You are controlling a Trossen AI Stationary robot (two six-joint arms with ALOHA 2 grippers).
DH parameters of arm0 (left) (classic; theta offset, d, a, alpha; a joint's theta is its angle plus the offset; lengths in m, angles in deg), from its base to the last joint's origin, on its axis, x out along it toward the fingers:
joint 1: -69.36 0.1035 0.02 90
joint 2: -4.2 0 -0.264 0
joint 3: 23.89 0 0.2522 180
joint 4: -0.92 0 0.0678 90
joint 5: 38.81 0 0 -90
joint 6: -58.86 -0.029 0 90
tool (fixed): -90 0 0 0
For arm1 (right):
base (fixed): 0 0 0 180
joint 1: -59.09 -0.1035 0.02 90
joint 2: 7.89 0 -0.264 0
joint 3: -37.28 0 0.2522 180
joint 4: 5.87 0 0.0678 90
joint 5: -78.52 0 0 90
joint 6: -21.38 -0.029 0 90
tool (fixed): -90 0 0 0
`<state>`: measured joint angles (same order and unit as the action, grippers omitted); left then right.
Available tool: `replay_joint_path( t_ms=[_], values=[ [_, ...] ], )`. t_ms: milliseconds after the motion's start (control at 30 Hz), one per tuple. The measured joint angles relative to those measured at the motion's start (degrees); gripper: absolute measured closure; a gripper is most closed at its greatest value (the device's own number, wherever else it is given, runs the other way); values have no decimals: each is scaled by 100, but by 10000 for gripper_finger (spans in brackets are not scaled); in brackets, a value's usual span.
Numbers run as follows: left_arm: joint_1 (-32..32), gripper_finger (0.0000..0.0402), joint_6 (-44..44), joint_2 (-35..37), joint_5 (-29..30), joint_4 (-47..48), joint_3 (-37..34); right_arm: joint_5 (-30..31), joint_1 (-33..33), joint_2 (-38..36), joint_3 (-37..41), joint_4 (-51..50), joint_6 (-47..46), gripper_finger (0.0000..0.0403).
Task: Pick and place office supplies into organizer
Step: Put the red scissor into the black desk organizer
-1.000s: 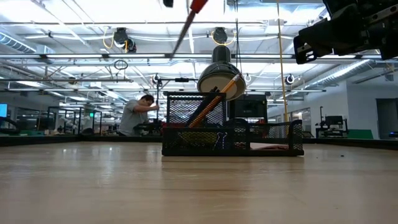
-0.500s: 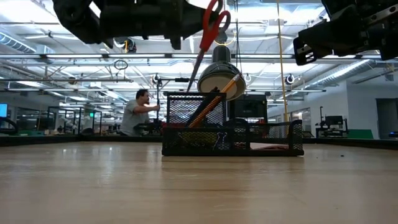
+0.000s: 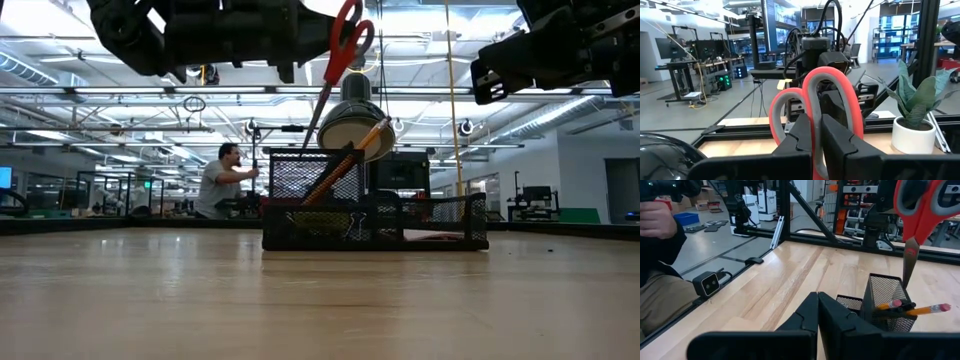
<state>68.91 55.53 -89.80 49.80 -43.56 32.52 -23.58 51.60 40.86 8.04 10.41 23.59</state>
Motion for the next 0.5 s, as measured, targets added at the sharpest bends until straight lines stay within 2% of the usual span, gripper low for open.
replay_joint_path(
  t_ms=[267, 433, 500],
  values=[
    [-24, 378, 313, 9, -313, 661, 508, 0, 0, 2, 0, -4, 6, 403],
    [-139, 392, 270, 11, -296, 1298, 882, 0, 0, 2, 0, -4, 13, 403],
    [-179, 390, 195, 11, -94, 1369, 864, 0, 0, 2, 0, -4, 6, 403]
  ],
)
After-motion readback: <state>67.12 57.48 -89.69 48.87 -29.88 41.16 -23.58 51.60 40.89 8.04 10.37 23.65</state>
